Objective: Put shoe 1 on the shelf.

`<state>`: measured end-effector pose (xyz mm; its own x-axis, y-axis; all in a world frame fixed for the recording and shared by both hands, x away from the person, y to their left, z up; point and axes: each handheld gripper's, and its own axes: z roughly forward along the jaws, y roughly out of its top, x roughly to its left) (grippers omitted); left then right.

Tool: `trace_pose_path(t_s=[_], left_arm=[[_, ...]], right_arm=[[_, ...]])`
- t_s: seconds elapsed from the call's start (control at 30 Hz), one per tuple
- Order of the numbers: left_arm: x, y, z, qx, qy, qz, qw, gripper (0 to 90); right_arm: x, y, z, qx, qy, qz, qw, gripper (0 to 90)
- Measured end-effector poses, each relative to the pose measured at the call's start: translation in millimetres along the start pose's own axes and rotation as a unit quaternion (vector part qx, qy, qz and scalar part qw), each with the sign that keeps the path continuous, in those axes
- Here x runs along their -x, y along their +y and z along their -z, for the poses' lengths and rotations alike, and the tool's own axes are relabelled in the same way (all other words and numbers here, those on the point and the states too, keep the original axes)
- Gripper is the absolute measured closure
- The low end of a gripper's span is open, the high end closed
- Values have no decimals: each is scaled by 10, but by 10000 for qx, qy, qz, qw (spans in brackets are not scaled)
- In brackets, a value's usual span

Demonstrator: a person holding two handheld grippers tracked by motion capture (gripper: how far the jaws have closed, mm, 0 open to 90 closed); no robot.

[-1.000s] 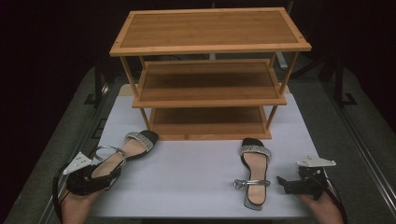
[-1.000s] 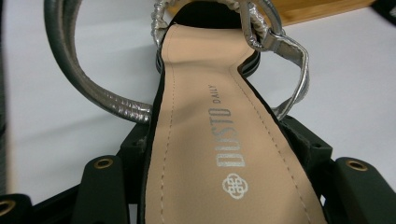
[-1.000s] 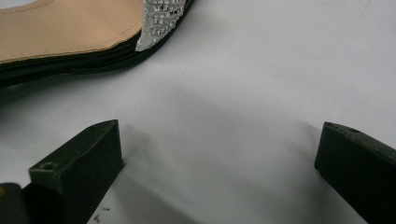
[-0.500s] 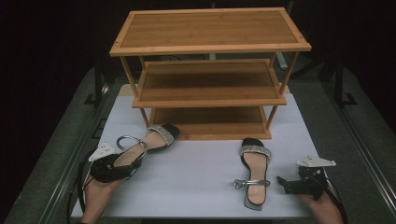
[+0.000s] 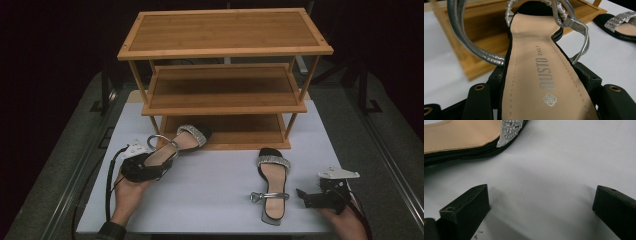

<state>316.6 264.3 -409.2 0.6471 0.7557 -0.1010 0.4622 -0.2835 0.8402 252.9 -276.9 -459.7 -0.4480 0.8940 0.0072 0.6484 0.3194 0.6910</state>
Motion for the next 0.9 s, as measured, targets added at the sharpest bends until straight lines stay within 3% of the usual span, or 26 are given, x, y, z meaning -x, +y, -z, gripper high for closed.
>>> trace_pose_path(t_s=[0.13, 0.23, 0.5, 0.53, 0.63, 0.77, 0.9], left_arm=[[31, 79, -159, 66, -62, 62, 9999, 384], [65, 149, -285, 87, 40, -31, 9999, 384], [107, 300, -668, 230, 207, -2, 9995, 384], [106, 327, -769, 208, 228, 8, 9995, 384], [97, 349, -864, 154, 299, -79, 9994, 384], [63, 363, -1039, 180, 316, 25, 9993, 384], [28, 388, -1223, 147, 497, 126, 9986, 384]], right_arm=[[-1, 1, 0, -4, 1, -6, 10000, 1], [0, 1, 0, -4, 2, -5, 10000, 0], [0, 0, 0, 2, 2, -1, 10000, 0], [1, 0, 0, 1, 2, 0, 10000, 0], [1, 0, 0, 2, 2, 0, 10000, 1], [1, 0, 0, -2, 4, -2, 10000, 0], [2, 2, -1, -7, 7, -6, 10000, 0]])
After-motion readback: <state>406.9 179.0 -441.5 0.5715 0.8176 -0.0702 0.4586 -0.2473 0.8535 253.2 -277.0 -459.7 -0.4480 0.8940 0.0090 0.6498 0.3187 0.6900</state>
